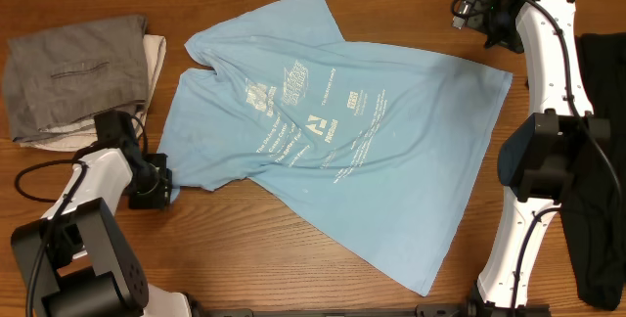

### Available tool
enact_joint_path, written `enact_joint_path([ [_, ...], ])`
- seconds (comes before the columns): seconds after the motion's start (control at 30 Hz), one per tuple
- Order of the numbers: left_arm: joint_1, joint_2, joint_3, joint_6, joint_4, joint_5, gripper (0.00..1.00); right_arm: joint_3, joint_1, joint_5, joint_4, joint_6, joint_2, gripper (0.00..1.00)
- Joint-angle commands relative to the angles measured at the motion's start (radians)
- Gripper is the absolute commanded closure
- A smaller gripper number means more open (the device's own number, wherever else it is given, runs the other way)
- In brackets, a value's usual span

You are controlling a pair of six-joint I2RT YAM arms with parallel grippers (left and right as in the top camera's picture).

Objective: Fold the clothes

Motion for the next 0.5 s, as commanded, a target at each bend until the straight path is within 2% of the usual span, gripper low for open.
enact_joint_path([
  [0.0, 0.036, 0.055, -0.045, 0.105, 0.076, -0.102, 0.95, 0.017, -0.004, 0.003, 0.003, 0.004, -0.012, 0.0],
  [0.17, 0.037, 0.055, -0.018, 0.135, 0.08, -0.104, 0.96, 0.017, -0.004, 0.003, 0.003, 0.004, -0.012, 0.0],
  [0.3, 0.037, 0.055, 0.052, 0.204, 0.032, -0.104, 0.96, 0.017, -0.004, 0.003, 0.003, 0.004, -0.012, 0.0],
  [0.47, 0.024, 0.053, 0.269, 0.257, -0.246, -0.195, 0.96, 0.017, -0.004, 0.002, 0.003, 0.004, -0.012, 0.0],
])
